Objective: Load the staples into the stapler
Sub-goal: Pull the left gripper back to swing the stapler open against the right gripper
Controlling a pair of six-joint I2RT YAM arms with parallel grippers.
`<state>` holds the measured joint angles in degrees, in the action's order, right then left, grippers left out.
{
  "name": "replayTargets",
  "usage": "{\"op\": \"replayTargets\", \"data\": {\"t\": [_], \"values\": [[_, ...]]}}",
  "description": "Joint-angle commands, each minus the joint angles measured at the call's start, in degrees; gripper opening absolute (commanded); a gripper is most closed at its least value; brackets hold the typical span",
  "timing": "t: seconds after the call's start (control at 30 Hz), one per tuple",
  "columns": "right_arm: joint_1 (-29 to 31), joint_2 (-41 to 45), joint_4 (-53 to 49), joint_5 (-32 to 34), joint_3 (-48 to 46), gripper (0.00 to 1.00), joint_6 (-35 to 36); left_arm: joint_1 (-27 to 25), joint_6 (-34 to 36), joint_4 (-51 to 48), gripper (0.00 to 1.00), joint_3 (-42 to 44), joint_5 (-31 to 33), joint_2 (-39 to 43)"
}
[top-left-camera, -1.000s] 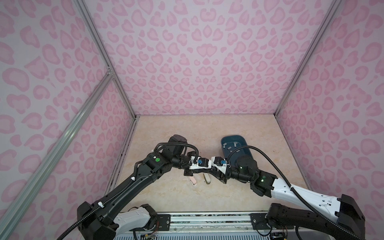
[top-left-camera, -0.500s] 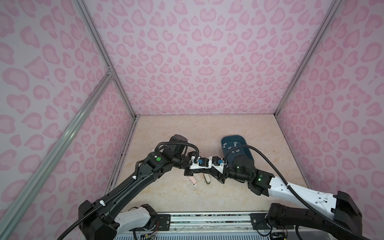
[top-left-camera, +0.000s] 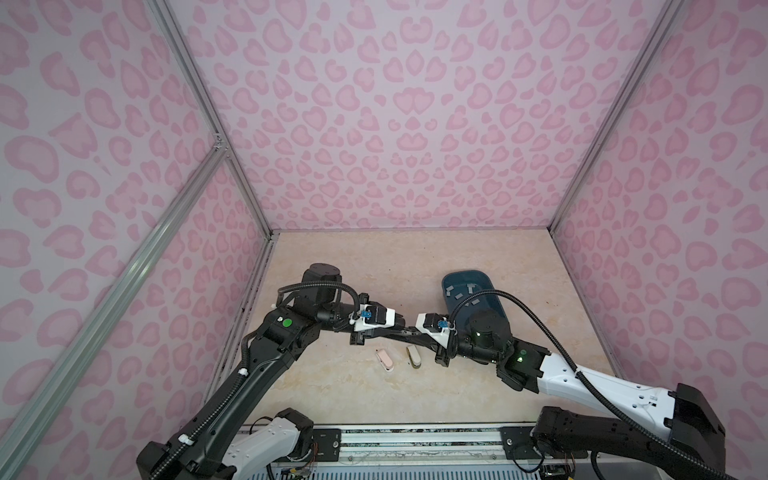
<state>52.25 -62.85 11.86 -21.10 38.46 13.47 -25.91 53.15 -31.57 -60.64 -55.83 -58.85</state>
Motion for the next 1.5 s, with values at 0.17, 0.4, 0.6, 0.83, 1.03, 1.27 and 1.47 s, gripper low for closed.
{"op": "replayTargets", "data": {"t": [0.17, 0.4, 0.6, 0.83, 1.03, 1.27, 1.47], "values": [[-5.84, 1.53, 1.65, 2.94, -2.66, 0.00, -7.91, 10.58, 1.68, 3.09, 0.04, 0.09, -16.75, 1.11], [-7.03, 3.34, 3.34, 2.14, -4.24, 0.00, -8.11, 18.30, 3.65, 1.98, 0.04, -0.88, -26.00, -2.20], [-7.23, 4.86, 5.44, 0.82, -5.65, 0.00, -8.37, 24.86, 5.06, 1.86, 0.04, -0.65, -33.37, -4.43], [-7.67, 7.70, 6.50, 0.80, -6.73, 0.00, -9.42, 28.29, 4.28, 1.34, 0.04, -1.95, -36.59, -7.55], [-9.58, 12.26, 10.02, 1.16, -9.73, 0.00, -12.29, 31.53, 3.14, 1.06, 0.04, -3.81, -39.00, -10.11], [-10.94, 17.32, 14.86, 1.16, -13.26, 0.00, -14.79, 33.20, 3.99, 0.95, 0.04, -2.72, -37.57, -12.38], [-11.03, 20.61, 16.54, 1.33, -14.64, 0.00, -15.85, 33.29, 3.69, 0.20, 0.07, -3.03, -29.39, -13.49]]}}
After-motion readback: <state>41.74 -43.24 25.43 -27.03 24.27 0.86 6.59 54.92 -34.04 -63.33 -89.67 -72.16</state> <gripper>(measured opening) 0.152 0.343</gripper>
